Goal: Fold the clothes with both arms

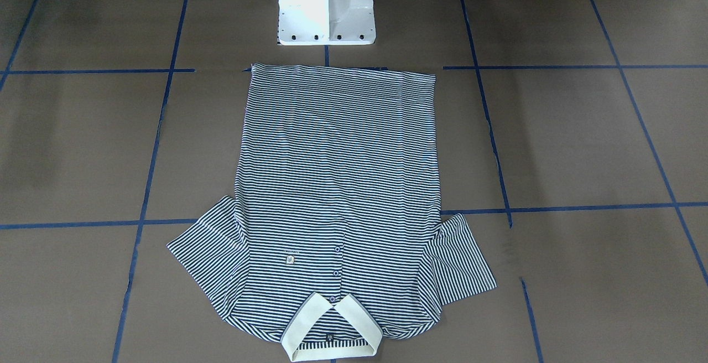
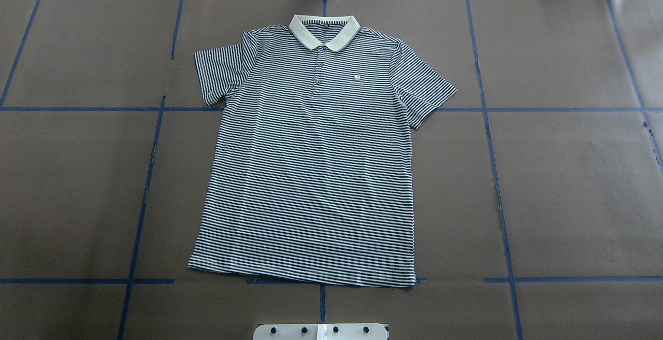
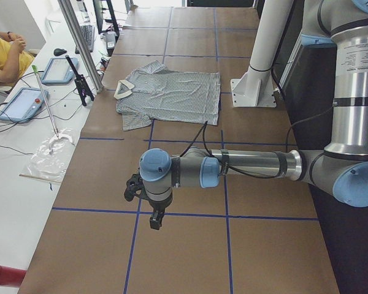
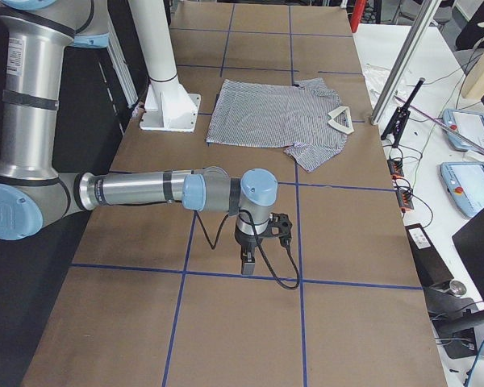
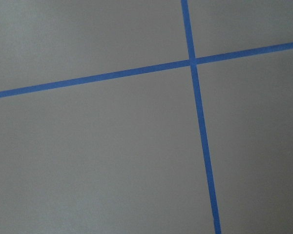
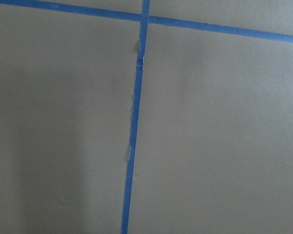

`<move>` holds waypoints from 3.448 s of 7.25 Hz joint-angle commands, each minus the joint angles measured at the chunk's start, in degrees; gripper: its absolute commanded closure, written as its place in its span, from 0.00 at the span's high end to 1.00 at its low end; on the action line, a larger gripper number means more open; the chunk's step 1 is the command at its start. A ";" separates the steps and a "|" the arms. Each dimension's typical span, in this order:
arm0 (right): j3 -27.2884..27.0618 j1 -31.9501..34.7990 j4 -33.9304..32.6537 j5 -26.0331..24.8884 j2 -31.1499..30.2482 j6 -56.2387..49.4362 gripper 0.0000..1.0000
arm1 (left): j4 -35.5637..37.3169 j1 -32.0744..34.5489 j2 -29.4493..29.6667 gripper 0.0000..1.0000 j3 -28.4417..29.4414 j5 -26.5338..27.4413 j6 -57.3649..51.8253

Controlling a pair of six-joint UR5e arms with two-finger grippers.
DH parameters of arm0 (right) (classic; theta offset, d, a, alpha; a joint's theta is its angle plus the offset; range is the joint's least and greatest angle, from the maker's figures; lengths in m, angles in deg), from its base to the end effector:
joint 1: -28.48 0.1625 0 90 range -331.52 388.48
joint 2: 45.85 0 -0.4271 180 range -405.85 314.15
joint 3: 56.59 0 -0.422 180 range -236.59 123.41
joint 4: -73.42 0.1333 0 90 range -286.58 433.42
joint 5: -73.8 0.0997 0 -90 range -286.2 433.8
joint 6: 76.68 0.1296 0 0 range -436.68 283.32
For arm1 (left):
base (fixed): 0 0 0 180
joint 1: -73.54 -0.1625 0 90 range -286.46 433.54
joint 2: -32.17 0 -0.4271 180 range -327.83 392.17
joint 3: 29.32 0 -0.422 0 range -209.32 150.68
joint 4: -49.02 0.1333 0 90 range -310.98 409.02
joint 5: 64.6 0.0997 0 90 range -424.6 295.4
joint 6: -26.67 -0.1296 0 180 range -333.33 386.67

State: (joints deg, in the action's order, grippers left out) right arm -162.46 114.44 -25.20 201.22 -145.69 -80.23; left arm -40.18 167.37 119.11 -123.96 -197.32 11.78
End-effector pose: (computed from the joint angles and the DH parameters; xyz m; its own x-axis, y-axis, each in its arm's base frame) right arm 0.0233 -0.4444 0.6463 0.7883 -0.0902 0.6087 0.1194 0.9928 -0.0075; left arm -0.0787 -0.4959 0.6712 0.7262 0.2178 -0.6521 -0.1240 0.9744 0.1875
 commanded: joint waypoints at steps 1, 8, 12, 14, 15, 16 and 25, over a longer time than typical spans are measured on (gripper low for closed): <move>-0.38 -0.01 0.01 -0.07 0.18 0.13 1.00 | -3.41 -0.30 -0.02 1.00 0.24 0.09 0.03; 1.45 -2.03 1.67 -0.86 19.23 3.01 1.00 | -30.24 -1.72 5.52 1.00 -3.44 0.53 1.17; 6.03 -10.14 20.28 2.14 23.17 26.60 1.00 | -42.54 -2.33 6.22 1.00 -0.90 0.36 19.37; 7.16 -23.76 24.69 -12.48 29.51 48.90 0.97 | -42.63 -2.33 6.22 1.00 -1.16 0.18 19.37; 9.96 -27.05 26.97 -14.81 32.23 55.17 0.83 | -42.55 -2.33 6.22 1.00 -1.07 0.18 19.37; 15.64 -28.82 31.43 -14.83 35.13 59.50 0.66 | -42.55 -2.42 6.22 1.00 -1.33 0.09 19.46; 29.92 -38.15 40.79 -21.08 39.02 65.52 0.53 | -42.63 -2.42 6.22 1.00 -1.42 0.00 19.37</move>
State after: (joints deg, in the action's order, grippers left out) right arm -134.23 76.64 15.55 180.66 -107.60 -14.73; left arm -82.81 164.90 125.37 -125.46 -197.31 31.16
